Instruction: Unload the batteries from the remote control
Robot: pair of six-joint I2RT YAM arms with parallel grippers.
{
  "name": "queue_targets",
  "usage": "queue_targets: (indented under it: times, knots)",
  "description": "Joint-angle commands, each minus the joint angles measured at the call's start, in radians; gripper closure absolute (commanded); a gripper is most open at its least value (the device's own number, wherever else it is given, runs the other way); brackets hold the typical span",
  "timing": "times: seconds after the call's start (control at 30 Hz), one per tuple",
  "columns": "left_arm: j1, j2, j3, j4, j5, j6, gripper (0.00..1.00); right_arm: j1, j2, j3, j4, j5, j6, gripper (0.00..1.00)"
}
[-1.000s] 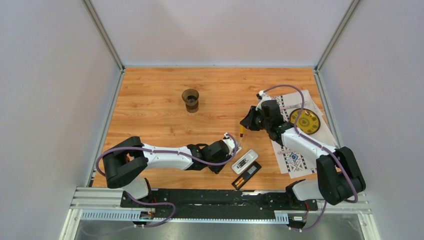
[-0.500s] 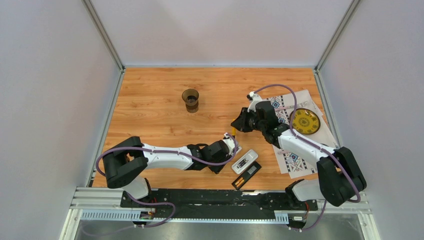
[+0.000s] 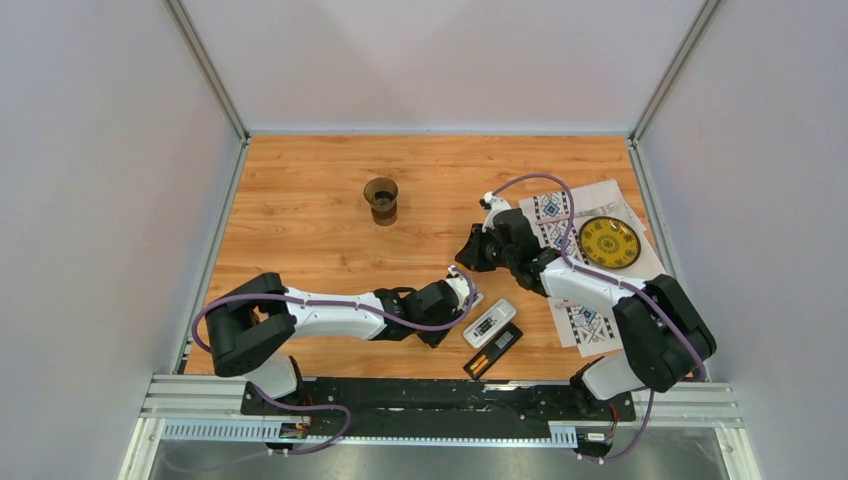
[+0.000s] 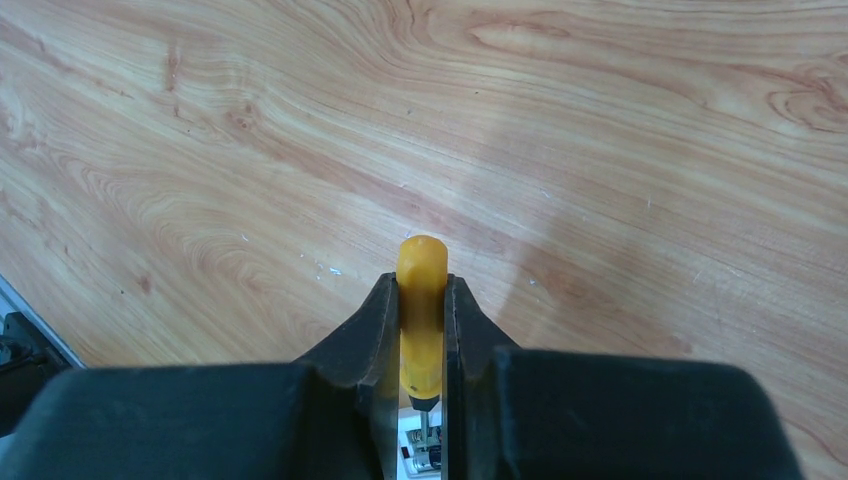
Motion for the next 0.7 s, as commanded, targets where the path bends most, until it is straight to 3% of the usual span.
queue_targets:
  times: [0.0,0.33,0.67]
  knots:
    - [-0.001,0.025,-0.007,-0.005,0.035,-0.027,1.00,0.034,0.012,0.008,0.034,0.093,-0.013,1.00]
    - [-0.003,0.012,-0.027,0.005,0.032,-0.031,1.00,0.060,-0.013,0.054,-0.082,0.418,-0.045,1.00]
    - [-0.001,0.009,-0.031,0.007,0.031,-0.033,1.00,0.060,-0.051,0.071,-0.140,0.509,-0.039,1.00]
